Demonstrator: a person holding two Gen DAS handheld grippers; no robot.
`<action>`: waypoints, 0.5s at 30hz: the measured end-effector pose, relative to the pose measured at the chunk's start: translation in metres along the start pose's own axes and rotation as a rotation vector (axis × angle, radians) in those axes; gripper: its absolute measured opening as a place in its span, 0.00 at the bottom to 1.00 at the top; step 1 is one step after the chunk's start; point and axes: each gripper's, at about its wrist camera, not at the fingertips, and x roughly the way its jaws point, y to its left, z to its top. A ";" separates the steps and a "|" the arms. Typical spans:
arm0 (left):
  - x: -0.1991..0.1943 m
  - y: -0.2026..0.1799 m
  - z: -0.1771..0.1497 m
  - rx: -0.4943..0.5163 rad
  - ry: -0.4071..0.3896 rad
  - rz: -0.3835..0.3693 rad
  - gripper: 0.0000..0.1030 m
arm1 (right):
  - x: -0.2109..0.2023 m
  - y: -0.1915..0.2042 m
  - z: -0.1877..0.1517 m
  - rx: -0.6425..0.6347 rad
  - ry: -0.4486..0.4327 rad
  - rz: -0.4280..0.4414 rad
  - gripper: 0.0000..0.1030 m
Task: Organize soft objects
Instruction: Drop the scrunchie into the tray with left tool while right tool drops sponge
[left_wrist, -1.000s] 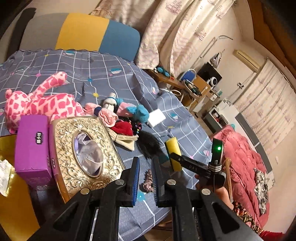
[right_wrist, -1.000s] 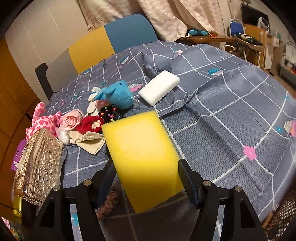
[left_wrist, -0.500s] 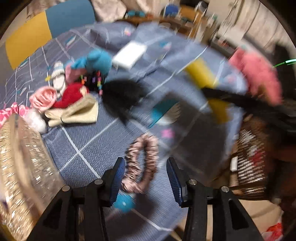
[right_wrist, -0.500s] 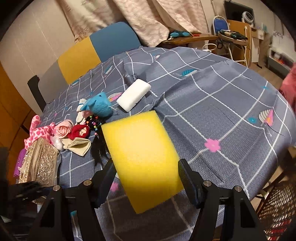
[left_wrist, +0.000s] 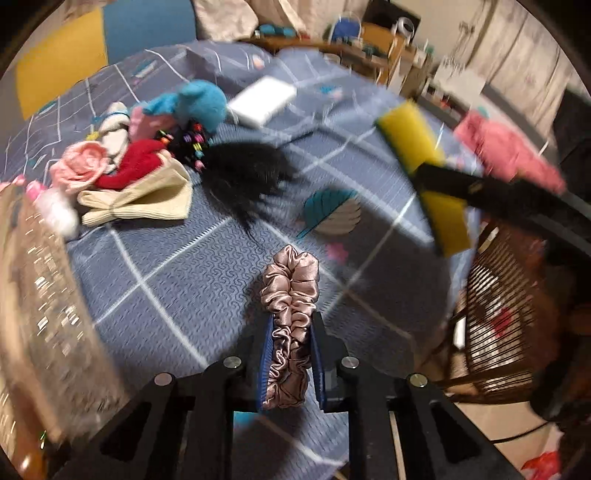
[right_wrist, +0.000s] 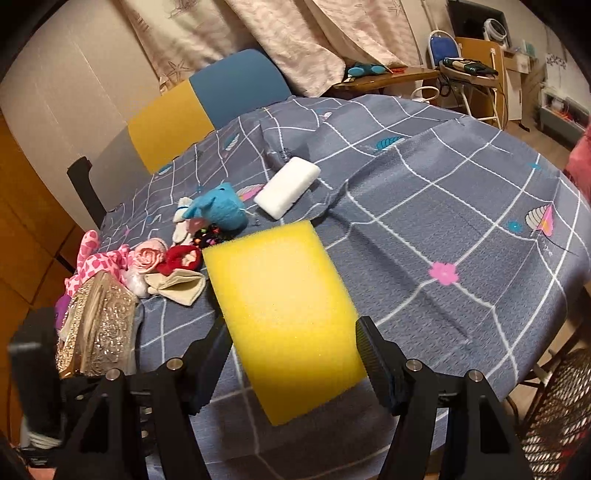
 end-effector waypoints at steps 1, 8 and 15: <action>-0.011 0.002 -0.004 -0.010 -0.025 -0.015 0.17 | -0.001 0.002 -0.001 0.002 -0.001 0.002 0.67; -0.104 0.025 -0.024 -0.088 -0.198 -0.097 0.17 | -0.012 0.041 -0.004 -0.054 -0.011 0.026 0.67; -0.188 0.078 -0.061 -0.184 -0.365 -0.035 0.17 | -0.034 0.118 0.001 -0.164 -0.066 0.128 0.67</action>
